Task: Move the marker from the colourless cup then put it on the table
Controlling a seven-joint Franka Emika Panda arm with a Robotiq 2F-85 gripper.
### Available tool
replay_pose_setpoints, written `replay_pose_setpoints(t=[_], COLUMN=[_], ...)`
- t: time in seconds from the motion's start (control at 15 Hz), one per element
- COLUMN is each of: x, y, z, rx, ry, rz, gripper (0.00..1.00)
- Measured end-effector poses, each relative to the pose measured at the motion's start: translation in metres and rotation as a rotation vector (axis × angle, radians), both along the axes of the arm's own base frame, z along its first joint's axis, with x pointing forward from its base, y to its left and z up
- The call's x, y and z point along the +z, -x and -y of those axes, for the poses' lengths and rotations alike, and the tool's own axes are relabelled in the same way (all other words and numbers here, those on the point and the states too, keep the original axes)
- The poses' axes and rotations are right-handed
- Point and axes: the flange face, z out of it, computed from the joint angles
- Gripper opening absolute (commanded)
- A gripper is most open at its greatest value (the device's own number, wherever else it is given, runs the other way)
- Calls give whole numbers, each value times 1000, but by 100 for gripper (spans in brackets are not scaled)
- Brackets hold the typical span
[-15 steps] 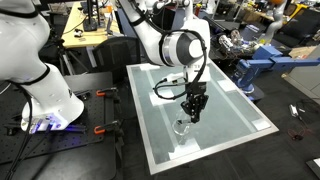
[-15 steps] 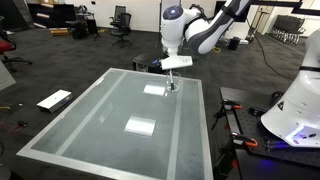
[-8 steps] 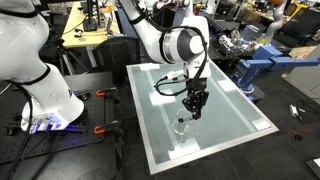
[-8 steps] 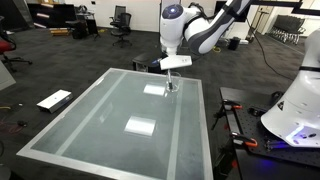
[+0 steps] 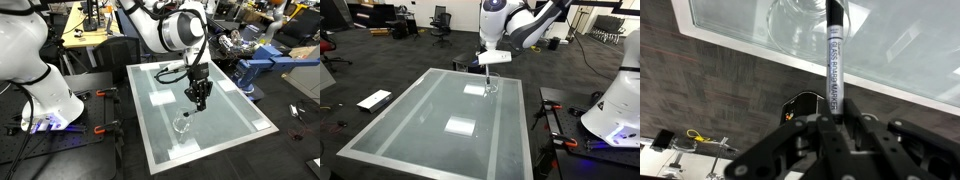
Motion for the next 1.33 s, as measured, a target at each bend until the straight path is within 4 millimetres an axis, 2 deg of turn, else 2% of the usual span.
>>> replay_pose_setpoints(t=[0.2, 0.53, 0.73, 0.93, 1.33], x=[23, 73, 98, 108, 112], y=[6, 22, 24, 19, 5], z=[-8, -22, -32, -45, -77], rx=[-18, -43, -21, 39, 214], ry=[29, 71, 60, 6, -133], rz=[17, 63, 110, 125, 74], gripper=[5, 5, 5, 5, 5])
